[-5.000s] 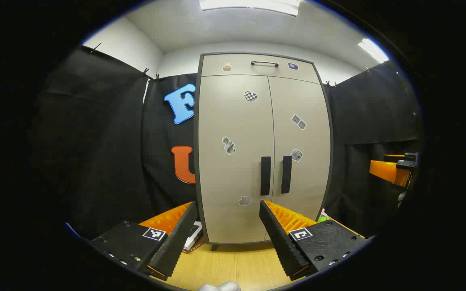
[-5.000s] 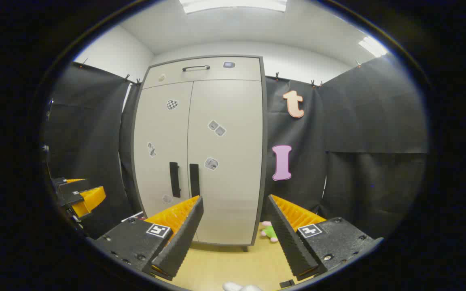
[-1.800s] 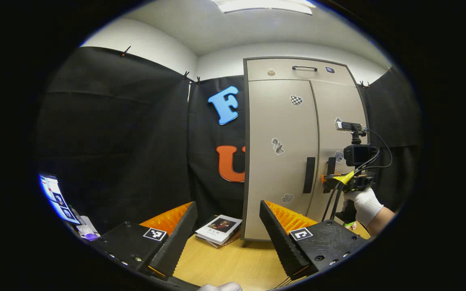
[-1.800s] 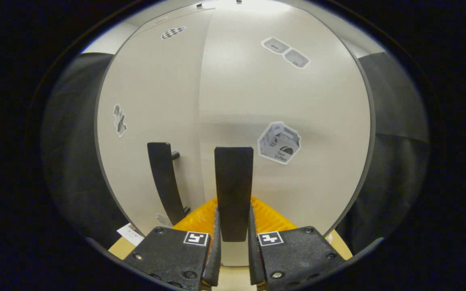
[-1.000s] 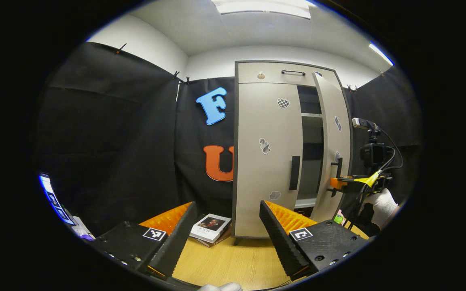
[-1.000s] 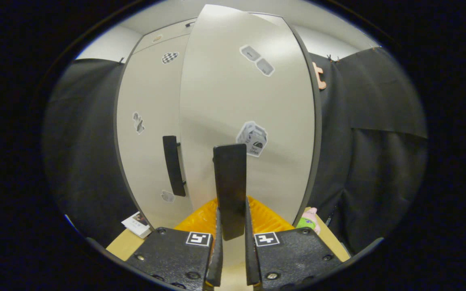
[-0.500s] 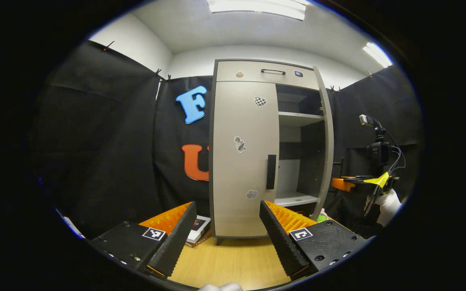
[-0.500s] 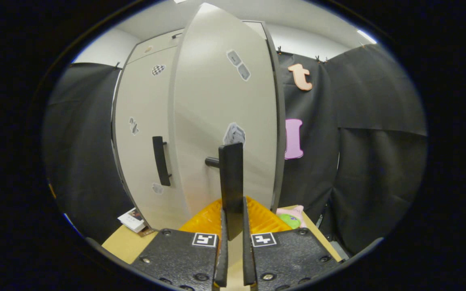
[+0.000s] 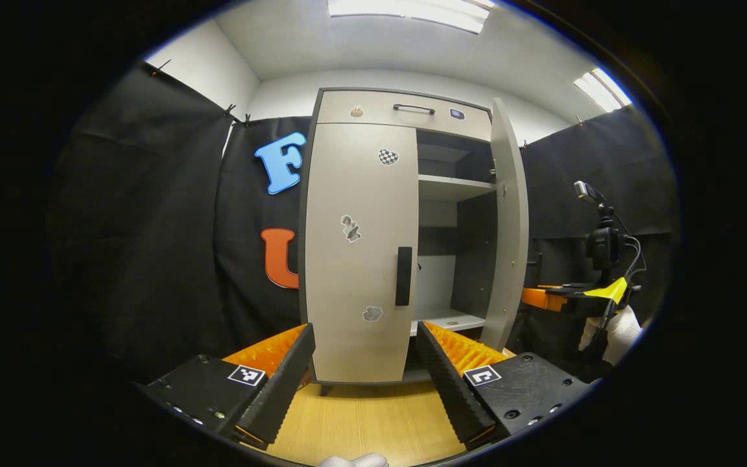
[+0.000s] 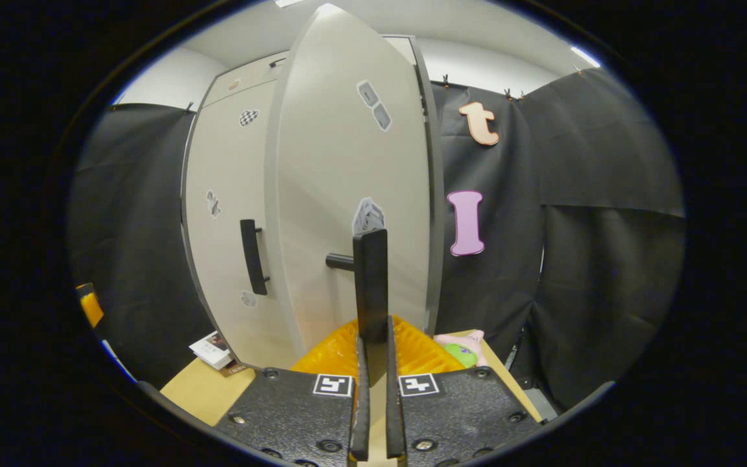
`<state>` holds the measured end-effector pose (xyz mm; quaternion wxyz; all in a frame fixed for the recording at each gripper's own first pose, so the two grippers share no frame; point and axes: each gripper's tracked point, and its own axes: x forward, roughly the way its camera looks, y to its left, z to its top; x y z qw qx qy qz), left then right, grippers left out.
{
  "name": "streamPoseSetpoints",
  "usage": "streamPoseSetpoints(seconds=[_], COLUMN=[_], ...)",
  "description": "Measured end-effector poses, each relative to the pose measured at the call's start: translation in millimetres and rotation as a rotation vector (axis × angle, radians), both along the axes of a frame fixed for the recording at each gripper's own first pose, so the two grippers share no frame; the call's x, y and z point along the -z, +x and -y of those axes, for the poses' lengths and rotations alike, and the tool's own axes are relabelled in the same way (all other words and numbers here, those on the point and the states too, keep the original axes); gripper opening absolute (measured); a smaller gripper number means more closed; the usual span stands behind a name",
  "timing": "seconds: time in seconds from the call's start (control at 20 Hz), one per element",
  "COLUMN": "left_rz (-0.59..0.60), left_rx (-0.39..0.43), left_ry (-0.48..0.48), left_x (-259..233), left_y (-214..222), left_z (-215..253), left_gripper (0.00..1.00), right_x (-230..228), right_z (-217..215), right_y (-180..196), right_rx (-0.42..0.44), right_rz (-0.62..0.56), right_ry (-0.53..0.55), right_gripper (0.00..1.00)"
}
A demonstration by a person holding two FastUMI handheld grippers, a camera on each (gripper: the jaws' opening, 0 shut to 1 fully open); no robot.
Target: Open the right door of the double-door shoe cabinet with the right hand, and open the left door with the left hand.
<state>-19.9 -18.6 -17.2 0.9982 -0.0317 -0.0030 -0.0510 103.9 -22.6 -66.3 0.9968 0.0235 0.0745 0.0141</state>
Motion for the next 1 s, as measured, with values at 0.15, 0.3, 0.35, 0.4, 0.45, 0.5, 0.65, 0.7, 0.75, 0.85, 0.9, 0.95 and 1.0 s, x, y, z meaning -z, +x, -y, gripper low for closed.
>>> streamPoseSetpoints(seconds=[0.15,0.3,0.35,0.4,0.45,0.5,0.65,0.7,0.75,0.85,0.9,0.95,1.0], left_rz=[0.009,0.008,0.007,0.004,0.006,0.004,-0.002,-0.003,-0.005,0.001,0.002,-0.001,-0.003], left_rx=[0.012,0.032,0.039,0.048,0.054,0.057,0.06,0.057,0.053,0.049,0.047,0.047,0.046], left_ry=[0.0,0.001,0.003,0.006,0.009,0.013,0.015,0.015,0.015,0.008,0.005,0.006,0.008], left_x=[-7.9,-10.8,-11.2,-11.4,-11.7,-12.6,-11.9,-12.0,-12.5,-16.3,-17.1,-16.4,-16.7], left_y=[5.3,10.6,12.2,13.2,13.0,13.1,13.9,14.7,14.7,14.2,14.9,15.8,15.3], left_z=[15.8,34.8,41.3,48.1,54.8,59.7,73.5,76.7,78.8,83.7,86.1,88.0,89.6], left_gripper=[0.95,0.95,0.95,0.95,0.95,0.95,0.95,0.95,0.95,0.95,0.95,0.95,0.95], right_x=[2.9,3.5,3.4,3.3,2.9,1.7,1.0,2.8,4.1,2.0,2.3,1.6,2.8], right_z=[17.2,46.7,58.5,73.1,85.0,98.0,103.8,105.1,107.1,106.9,105.9,106.2,107.3], right_y=[-4.3,-7.4,-6.9,-7.1,-6.0,-5.7,-2.8,-1.1,1.4,-0.4,-1.2,-2.0,-2.2], right_rx=[0.034,0.046,0.055,0.063,0.069,0.072,-0.012,-0.039,-0.048,-0.066,-0.073,-0.073,-0.07], right_rz=[0.006,0.019,0.02,0.019,0.018,0.019,0.019,0.02,0.023,0.02,0.017,0.015,0.013], right_ry=[-0.013,-0.018,-0.023,-0.03,-0.027,-0.021,0.049,0.03,0.007,-0.01,0.001,0.002,0.0], right_gripper=[0.12,0.07,0.06,0.04,0.04,0.04,0.04,0.04,0.04,0.04,0.04,0.04,0.04])
